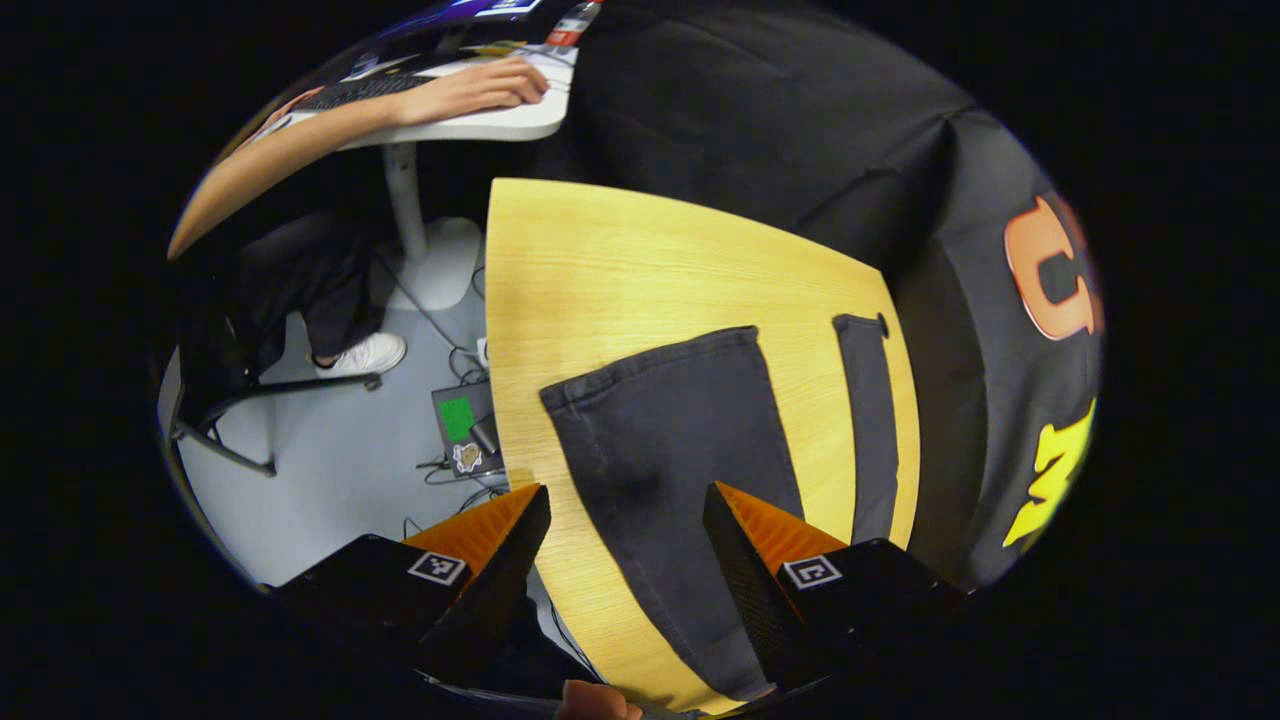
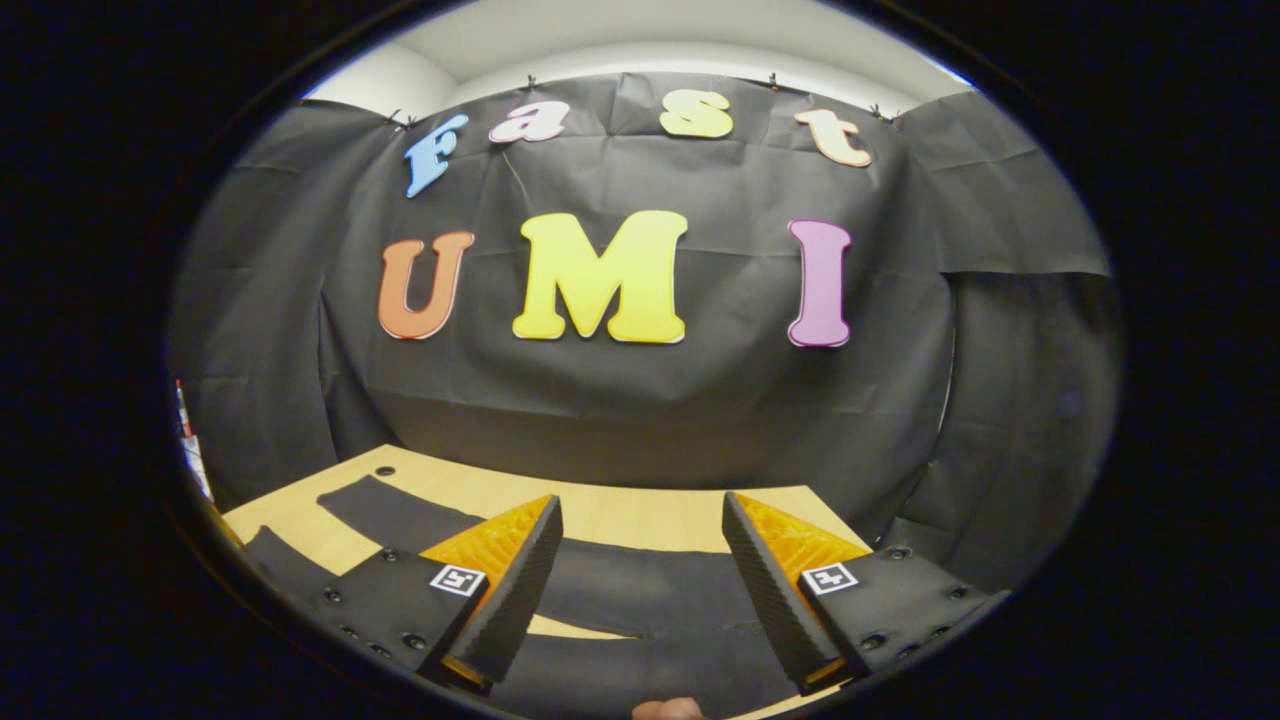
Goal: Grasp the waist and the cuffs of the jeans and fold them to make the two legs overlap; first hold the waist and fold one-third of the jeans toward the cuffs, then hold the cuffs and fold the remaining one-third in the same direction to finish folding.
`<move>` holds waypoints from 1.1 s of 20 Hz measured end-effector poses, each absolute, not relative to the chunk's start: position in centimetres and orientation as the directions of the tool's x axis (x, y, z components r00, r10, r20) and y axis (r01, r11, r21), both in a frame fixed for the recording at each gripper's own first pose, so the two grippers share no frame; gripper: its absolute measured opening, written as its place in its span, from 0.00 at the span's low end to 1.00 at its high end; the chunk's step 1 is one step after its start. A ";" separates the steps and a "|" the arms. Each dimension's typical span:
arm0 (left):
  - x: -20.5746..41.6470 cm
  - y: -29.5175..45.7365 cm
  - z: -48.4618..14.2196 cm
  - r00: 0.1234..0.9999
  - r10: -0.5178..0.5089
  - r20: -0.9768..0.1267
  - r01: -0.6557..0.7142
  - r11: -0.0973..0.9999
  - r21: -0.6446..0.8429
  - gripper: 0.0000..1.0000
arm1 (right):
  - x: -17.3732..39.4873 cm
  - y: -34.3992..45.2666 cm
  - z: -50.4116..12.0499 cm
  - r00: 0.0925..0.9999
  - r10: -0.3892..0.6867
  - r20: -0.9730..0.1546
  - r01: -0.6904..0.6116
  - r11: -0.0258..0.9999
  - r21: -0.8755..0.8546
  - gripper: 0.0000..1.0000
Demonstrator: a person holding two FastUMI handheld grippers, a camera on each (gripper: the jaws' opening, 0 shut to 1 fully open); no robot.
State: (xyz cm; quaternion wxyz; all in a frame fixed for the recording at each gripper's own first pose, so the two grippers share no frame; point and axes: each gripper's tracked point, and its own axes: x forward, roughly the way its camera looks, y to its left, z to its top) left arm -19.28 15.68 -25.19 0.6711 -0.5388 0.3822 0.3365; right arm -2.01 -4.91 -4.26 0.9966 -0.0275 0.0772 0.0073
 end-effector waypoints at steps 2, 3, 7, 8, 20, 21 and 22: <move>-19.0 15.9 -25.3 0.476 0.030 -0.879 -0.870 0.163 -0.466 0.99 | -2.1 -6.1 -4.2 0.988 -0.012 -0.155 0.001 0.998 -0.069 0.96; -18.8 16.1 -25.4 0.474 0.033 -0.880 -0.873 0.150 -0.464 0.99 | -2.2 -6.6 -4.2 0.987 -0.025 -0.158 0.013 0.997 -0.075 0.96; -17.9 16.5 -25.3 0.487 0.034 -0.873 -0.868 0.134 -0.479 0.99 | -2.4 -8.4 -4.7 0.982 -0.063 -0.181 0.050 0.996 -0.078 0.96; -17.6 16.6 -25.5 0.491 0.037 -0.870 -0.865 0.139 -0.482 0.99 | -2.4 -8.6 -4.8 0.981 -0.069 -0.184 0.056 0.995 -0.077 0.98; -15.9 17.1 -26.1 0.561 0.009 -0.828 -0.824 0.108 -0.556 0.87 | -1.7 -11.4 -8.0 0.943 -0.074 -0.325 0.091 0.995 0.037 0.97; -16.2 17.3 -26.5 0.556 0.012 -0.831 -0.826 0.121 -0.551 0.65 | -1.6 -12.0 -8.5 0.931 -0.058 -0.361 0.097 0.991 0.091 0.96; -15.9 17.1 -26.6 0.569 0.009 -0.822 -0.818 0.106 -0.565 0.43 | -1.6 -12.5 -9.4 0.912 -0.036 -0.407 0.107 0.983 0.152 0.97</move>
